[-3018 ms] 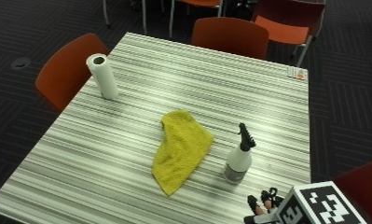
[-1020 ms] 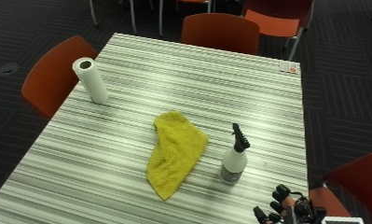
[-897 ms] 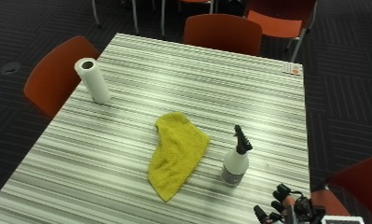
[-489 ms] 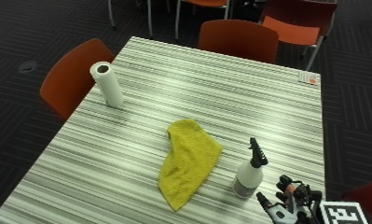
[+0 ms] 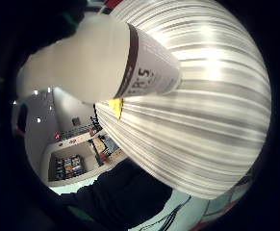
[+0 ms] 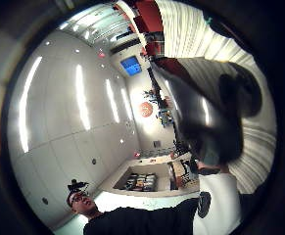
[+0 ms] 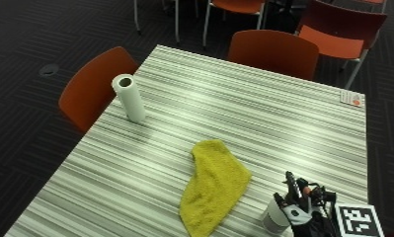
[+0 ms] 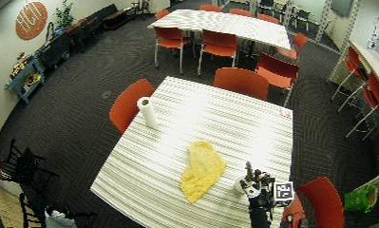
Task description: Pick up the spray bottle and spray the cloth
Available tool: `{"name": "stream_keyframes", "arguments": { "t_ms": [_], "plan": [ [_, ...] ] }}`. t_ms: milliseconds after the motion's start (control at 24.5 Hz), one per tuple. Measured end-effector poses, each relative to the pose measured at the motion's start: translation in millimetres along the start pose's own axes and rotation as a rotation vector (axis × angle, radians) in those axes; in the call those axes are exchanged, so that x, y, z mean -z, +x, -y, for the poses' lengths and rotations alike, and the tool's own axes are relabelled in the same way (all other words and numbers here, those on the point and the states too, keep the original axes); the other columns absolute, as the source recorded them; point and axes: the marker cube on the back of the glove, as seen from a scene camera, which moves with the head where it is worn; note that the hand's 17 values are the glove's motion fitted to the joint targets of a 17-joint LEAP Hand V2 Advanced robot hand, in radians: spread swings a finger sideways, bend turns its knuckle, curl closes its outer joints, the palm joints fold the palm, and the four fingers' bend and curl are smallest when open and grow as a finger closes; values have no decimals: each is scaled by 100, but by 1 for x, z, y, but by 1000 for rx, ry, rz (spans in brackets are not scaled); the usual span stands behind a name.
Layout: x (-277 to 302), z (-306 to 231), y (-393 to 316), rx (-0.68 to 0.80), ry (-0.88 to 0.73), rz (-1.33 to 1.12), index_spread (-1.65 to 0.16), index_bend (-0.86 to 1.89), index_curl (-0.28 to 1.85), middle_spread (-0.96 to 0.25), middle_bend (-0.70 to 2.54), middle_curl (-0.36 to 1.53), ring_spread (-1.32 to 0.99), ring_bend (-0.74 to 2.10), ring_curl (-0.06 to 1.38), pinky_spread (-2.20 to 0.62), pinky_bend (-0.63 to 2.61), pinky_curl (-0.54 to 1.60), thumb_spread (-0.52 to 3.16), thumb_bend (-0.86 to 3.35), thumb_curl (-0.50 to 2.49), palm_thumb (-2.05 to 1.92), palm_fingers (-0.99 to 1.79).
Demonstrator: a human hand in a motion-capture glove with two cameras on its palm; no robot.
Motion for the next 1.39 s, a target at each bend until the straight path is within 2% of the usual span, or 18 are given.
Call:
{"name": "stream_keyframes", "arguments": {
  "t_ms": [530,816,1101,1387],
  "plan": [
    [1,6,-2,14,35,-17,-31,19,31,1,21,36,9,39,34,16,36,33,100,0,56,100,41],
    [-4,12,0,31,38,-12,-25,22,34,1,28,39,7,41,34,16,18,29,102,1,58,104,60],
    [-4,16,7,71,19,44,-19,44,43,0,49,47,-1,42,36,16,-2,18,98,4,62,115,88],
    [-9,14,10,46,6,51,-16,53,51,-2,57,52,-6,46,41,14,3,13,98,4,64,118,86]
  ]
}}
